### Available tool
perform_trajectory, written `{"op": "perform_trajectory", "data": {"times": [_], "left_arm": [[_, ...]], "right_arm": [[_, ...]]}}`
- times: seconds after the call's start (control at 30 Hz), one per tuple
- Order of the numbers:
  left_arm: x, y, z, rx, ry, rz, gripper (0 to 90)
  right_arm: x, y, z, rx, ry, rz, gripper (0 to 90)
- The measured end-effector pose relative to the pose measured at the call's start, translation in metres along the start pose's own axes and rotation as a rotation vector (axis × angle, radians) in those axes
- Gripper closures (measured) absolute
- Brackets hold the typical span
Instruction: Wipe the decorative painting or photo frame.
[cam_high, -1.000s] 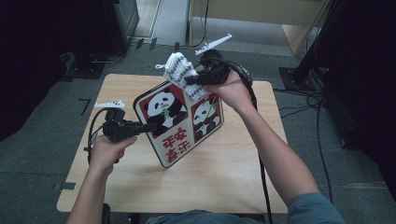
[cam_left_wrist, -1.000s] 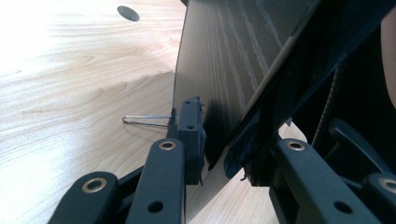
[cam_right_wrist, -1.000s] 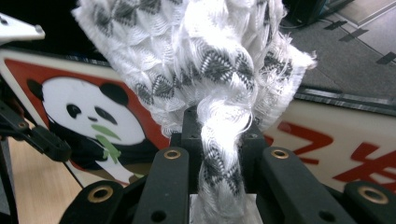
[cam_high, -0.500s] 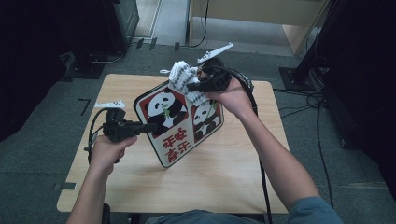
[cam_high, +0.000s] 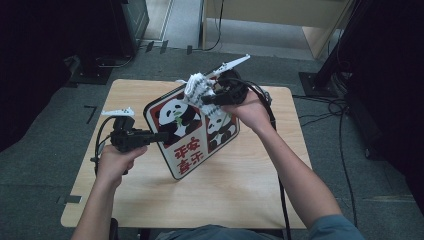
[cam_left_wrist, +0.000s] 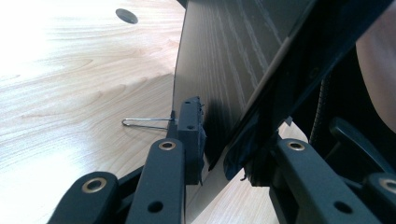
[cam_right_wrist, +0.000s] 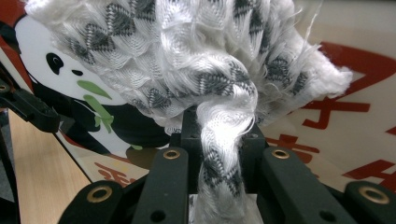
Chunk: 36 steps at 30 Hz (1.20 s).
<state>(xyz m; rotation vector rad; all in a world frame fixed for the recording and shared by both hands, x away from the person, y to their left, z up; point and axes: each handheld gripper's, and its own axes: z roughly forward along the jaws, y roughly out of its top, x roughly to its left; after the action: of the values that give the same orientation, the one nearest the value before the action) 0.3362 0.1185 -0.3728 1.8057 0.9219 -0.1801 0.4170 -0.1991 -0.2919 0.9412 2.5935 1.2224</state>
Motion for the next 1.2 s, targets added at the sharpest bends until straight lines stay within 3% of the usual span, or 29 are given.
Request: {"op": "perform_trajectory", "data": {"times": [1.2], "left_arm": [[0.0, 0.0, 0.0, 0.001, -0.002, -0.002, 73.1]], "right_arm": [[-0.005, -0.039, 0.021, 0.021, 0.031, 0.04, 78.3]]}}
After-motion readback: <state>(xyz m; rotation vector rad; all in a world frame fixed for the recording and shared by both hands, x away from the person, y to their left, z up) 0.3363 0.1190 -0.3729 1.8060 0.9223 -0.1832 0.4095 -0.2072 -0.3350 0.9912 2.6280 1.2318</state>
